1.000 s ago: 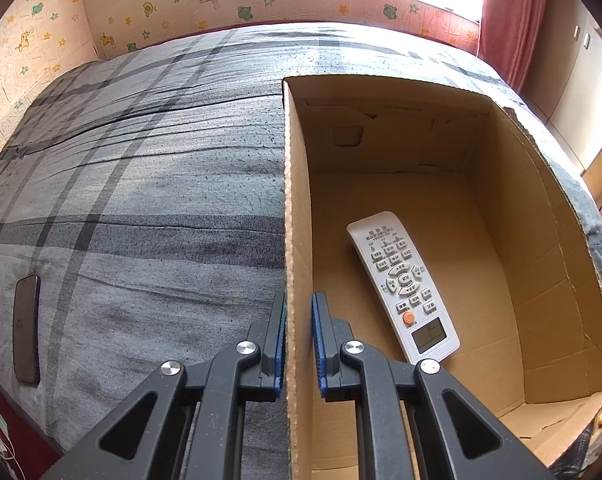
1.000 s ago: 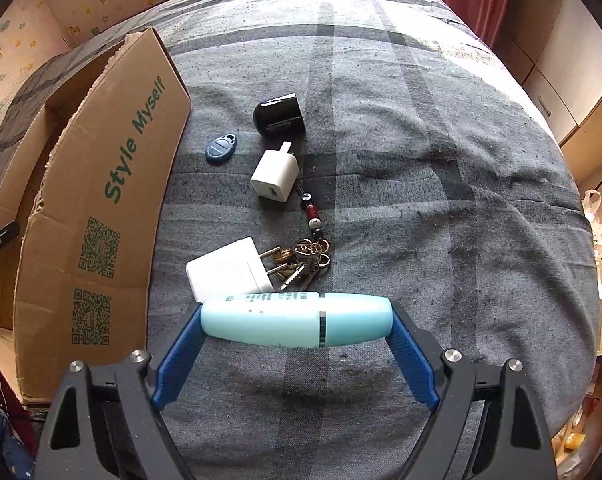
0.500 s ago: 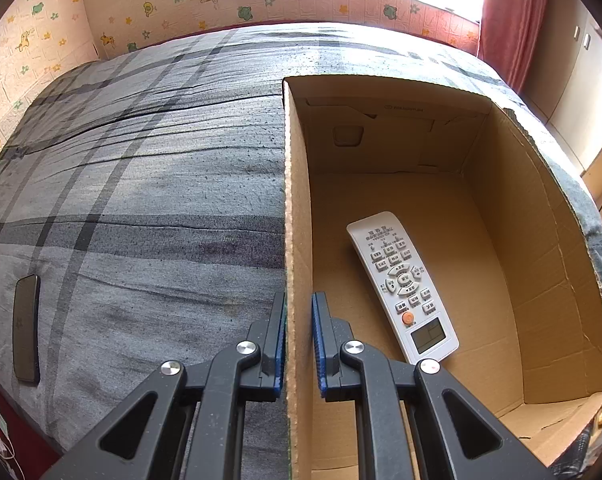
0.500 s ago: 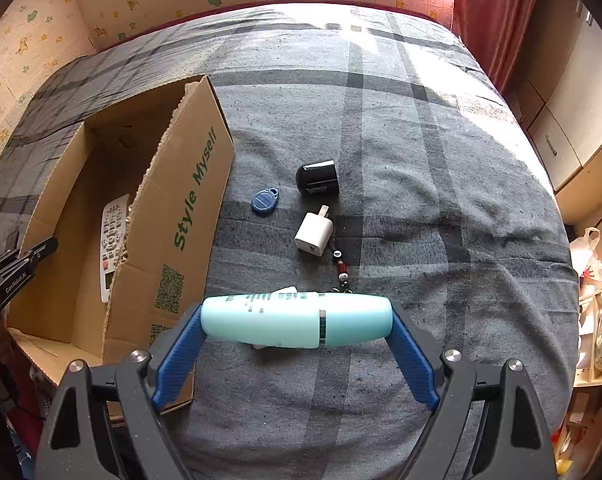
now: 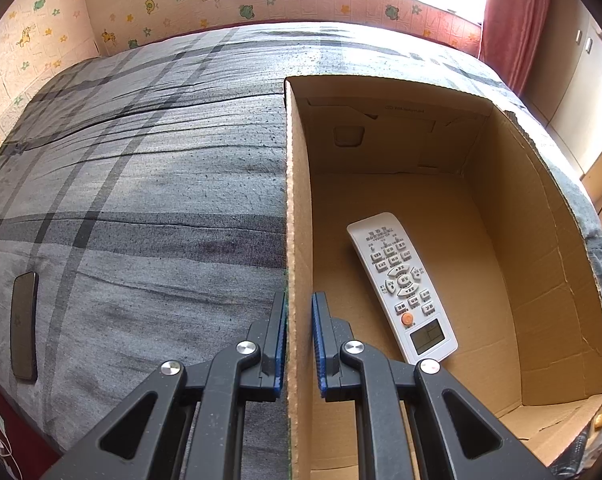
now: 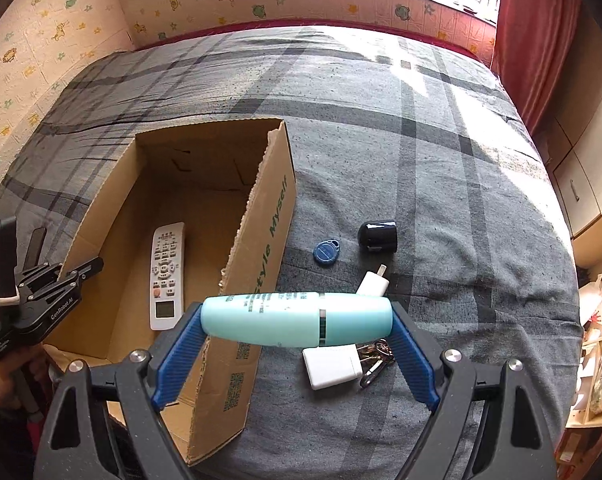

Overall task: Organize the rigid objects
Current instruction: 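Lift the light-blue bottle and carry it over the box with the right gripper, then lower the bottle into the box and open the right gripper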

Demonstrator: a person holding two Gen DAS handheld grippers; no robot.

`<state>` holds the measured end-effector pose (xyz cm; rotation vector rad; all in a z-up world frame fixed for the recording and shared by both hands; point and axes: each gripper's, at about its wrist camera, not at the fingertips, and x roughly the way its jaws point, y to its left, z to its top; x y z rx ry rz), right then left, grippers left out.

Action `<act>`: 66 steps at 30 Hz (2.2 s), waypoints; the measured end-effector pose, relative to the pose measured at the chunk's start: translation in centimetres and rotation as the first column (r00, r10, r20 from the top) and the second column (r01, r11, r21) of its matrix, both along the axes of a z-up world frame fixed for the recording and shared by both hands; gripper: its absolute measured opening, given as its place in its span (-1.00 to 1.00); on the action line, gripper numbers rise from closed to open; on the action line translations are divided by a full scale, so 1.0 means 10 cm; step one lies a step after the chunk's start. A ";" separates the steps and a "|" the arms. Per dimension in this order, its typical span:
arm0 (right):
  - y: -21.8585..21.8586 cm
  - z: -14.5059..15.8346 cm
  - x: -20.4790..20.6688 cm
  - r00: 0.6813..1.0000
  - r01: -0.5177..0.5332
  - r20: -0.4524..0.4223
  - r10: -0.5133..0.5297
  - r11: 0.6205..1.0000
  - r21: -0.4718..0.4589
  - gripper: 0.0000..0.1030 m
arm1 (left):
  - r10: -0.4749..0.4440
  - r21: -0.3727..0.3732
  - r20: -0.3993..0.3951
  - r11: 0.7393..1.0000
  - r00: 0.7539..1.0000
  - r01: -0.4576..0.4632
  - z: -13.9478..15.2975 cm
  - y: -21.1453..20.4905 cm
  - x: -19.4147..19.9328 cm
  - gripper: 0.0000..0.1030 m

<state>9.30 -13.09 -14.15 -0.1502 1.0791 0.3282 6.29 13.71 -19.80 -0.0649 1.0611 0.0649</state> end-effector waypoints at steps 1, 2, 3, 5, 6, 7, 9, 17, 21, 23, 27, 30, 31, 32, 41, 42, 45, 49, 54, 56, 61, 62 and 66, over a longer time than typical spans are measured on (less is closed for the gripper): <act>0.05 0.01 0.01 1.000 -0.011 0.001 0.011 1.000 0.001 0.76 | 0.000 0.000 0.000 1.000 1.000 0.000 0.00 0.00 0.00 -0.75; 0.09 0.02 0.03 1.000 -0.019 0.003 0.019 1.000 0.002 0.76 | 0.001 -0.001 0.000 1.000 1.000 -0.001 0.00 0.00 0.00 -0.75; 0.14 0.03 0.05 1.000 -0.028 0.005 0.028 1.000 0.004 0.76 | 0.002 -0.003 -0.001 1.000 1.000 -0.002 0.00 0.00 0.00 -0.75; 0.22 0.05 0.08 0.999 -0.044 0.006 0.044 0.999 0.006 0.76 | 0.000 -0.001 -0.002 1.000 1.000 0.000 0.00 0.00 0.01 -0.75; 0.27 0.06 0.10 0.999 -0.054 0.007 0.054 0.999 0.008 0.76 | -0.002 0.001 -0.002 1.000 1.000 0.002 0.00 0.00 0.01 -0.75; 0.33 0.06 0.12 0.998 -0.065 0.008 0.065 0.998 0.008 0.76 | -0.002 0.001 -0.002 1.000 1.000 0.002 0.00 0.00 0.01 -0.75; 0.43 0.08 0.14 0.996 -0.086 0.011 0.085 0.996 0.007 0.76 | -0.002 -0.001 -0.002 1.000 1.000 0.002 0.00 0.00 0.01 -0.75; 0.84 0.01 0.30 0.989 -0.150 -0.011 0.150 0.989 0.004 0.76 | -0.004 0.004 -0.003 1.000 1.000 0.004 -0.01 0.00 0.01 -0.75; 1.03 -0.10 0.39 0.984 -0.175 -0.040 0.175 0.985 0.003 0.76 | -0.003 -0.001 -0.002 1.000 1.000 0.003 0.00 0.00 0.01 -0.75; 1.11 -0.17 0.44 0.981 -0.185 -0.054 0.184 0.983 0.001 0.76 | -0.005 0.000 -0.001 1.000 1.000 0.005 0.00 0.00 0.01 -0.75; 1.27 -0.31 0.55 0.977 -0.195 -0.090 0.193 0.981 -0.010 0.76 | -0.006 0.001 -0.001 1.000 1.000 0.006 0.00 0.00 0.00 -0.75; 1.38 -0.42 0.61 0.974 -0.198 -0.114 0.195 0.980 -0.021 0.76 | -0.005 -0.005 -0.001 1.000 1.000 0.005 0.00 0.02 0.00 -0.75; 1.41 -0.46 0.63 0.973 -0.199 -0.122 0.195 0.980 -0.022 0.76 | -0.005 -0.006 0.000 1.000 1.000 0.005 0.00 0.02 0.00 -0.75; 1.43 -0.49 0.65 0.972 -0.198 -0.131 0.193 0.980 -0.025 0.76 | -0.005 -0.007 0.000 1.000 1.000 0.005 0.00 0.02 0.00 -0.75; 1.63 -0.71 0.75 0.975 -0.196 -0.139 0.175 0.969 -0.151 0.76 | -0.007 -0.008 -0.003 1.000 1.000 0.007 -0.01 0.03 0.01 -0.75; 1.64 -0.71 0.75 0.975 -0.195 -0.137 0.174 0.968 -0.160 0.76 | -0.006 -0.010 -0.003 1.000 1.000 0.006 -0.01 0.03 0.01 -0.75; 1.66 -0.71 0.76 0.977 -0.188 -0.134 0.167 0.968 -0.167 0.76 | -0.006 -0.010 -0.002 1.000 1.000 0.006 -0.01 0.03 0.01 -0.75; 1.69 -0.69 0.74 0.973 -0.204 -0.139 0.184 0.968 -0.146 0.76 | -0.007 -0.007 -0.001 1.000 1.000 0.007 -0.01 0.03 0.01 -0.75; 1.75 -0.80 0.79 0.966 -0.204 -0.186 0.178 0.970 -0.130 0.76 | -0.007 -0.011 0.000 1.000 1.000 0.007 0.00 0.03 0.01 -0.75; 1.76 -0.85 0.81 0.964 -0.202 -0.203 0.174 0.971 -0.127 0.76 | -0.006 -0.012 0.000 1.000 1.000 0.006 0.00 0.03 0.01 -0.75; 1.73 -0.91 0.85 0.965 -0.178 -0.216 0.149 0.977 -0.121 0.76 | -0.005 -0.015 -0.001 1.000 1.000 0.005 0.00 0.04 0.01 -0.75; 1.73 -0.91 0.86 0.965 -0.177 -0.218 0.148 0.977 -0.117 0.76 | -0.005 -0.015 -0.001 1.000 1.000 0.005 0.00 0.04 0.01 -0.75; 1.73 -0.88 0.84 0.965 -0.192 -0.202 0.168 0.975 -0.107 0.78 | -0.006 -0.009 -0.001 1.000 1.000 0.006 0.00 0.03 0.01 -0.75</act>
